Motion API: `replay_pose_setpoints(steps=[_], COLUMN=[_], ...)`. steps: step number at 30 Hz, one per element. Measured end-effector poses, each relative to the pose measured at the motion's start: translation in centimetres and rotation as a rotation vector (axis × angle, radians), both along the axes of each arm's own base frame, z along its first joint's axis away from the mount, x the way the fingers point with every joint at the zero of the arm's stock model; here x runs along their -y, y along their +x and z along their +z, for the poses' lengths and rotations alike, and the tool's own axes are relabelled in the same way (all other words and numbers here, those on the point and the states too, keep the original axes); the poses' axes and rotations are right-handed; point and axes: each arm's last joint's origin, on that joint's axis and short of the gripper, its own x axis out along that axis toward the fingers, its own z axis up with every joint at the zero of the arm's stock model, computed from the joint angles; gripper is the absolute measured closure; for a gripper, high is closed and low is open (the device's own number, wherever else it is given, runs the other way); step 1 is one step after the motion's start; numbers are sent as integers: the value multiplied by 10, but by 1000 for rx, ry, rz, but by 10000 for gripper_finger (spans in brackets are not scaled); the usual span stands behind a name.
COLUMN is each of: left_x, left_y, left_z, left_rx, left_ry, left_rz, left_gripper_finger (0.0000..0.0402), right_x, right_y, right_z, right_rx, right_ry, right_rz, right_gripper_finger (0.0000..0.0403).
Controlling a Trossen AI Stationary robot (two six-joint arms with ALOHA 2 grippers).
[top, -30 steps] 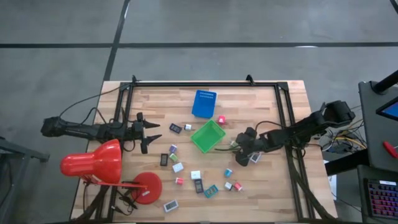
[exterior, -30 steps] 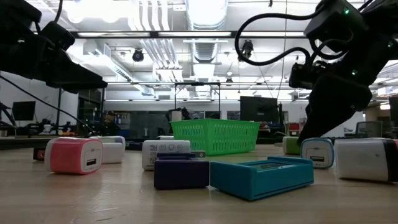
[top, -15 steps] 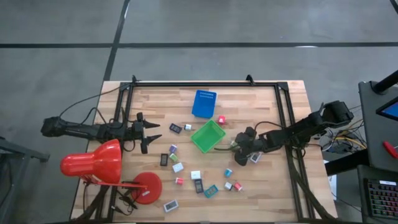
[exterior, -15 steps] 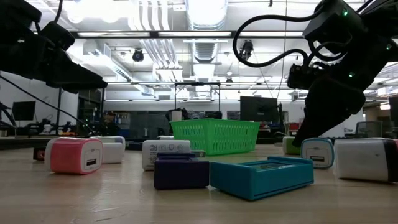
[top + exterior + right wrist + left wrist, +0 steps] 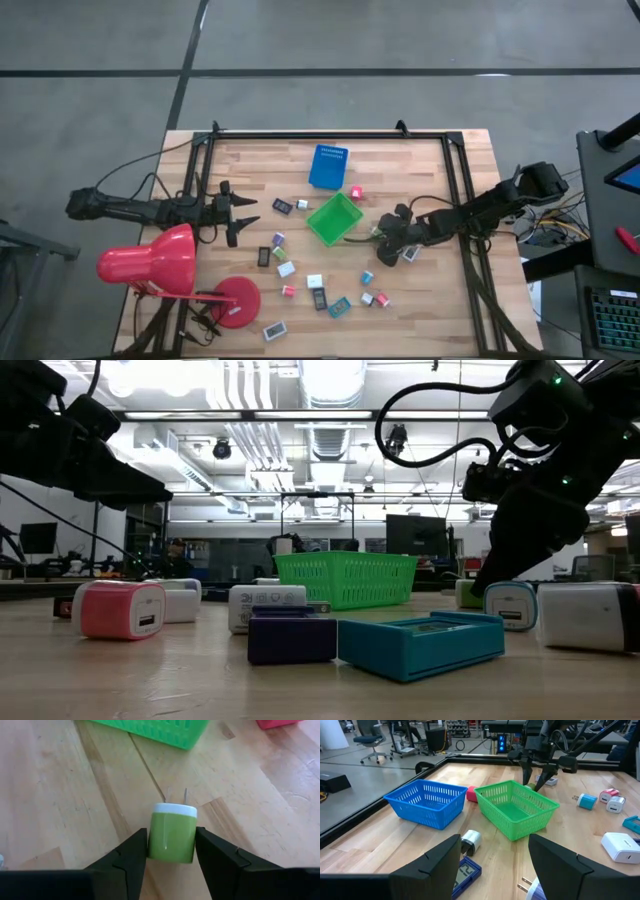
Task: Pick & Place Office items
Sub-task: Put the right small green charger adapter into the blue bin
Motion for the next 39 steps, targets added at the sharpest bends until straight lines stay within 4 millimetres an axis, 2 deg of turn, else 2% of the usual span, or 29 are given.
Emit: replay_pose_setpoints(steps=[13,20,39], left_x=[0,0,0], left_y=[0,0,0], left_z=[0,0,0], left_rx=[0,0,0], left_ry=[0,0,0], left_rz=[2,2,-1], left_gripper_finger=[163,163,163], right_x=[0,0,-1], right_y=[0,0,-1], right_z=[0,0,-1], right_rx=[-2,-4,-21], right_ry=[8,7,15], right_rz=[5,5,39], right_gripper_finger=[246,286,286])
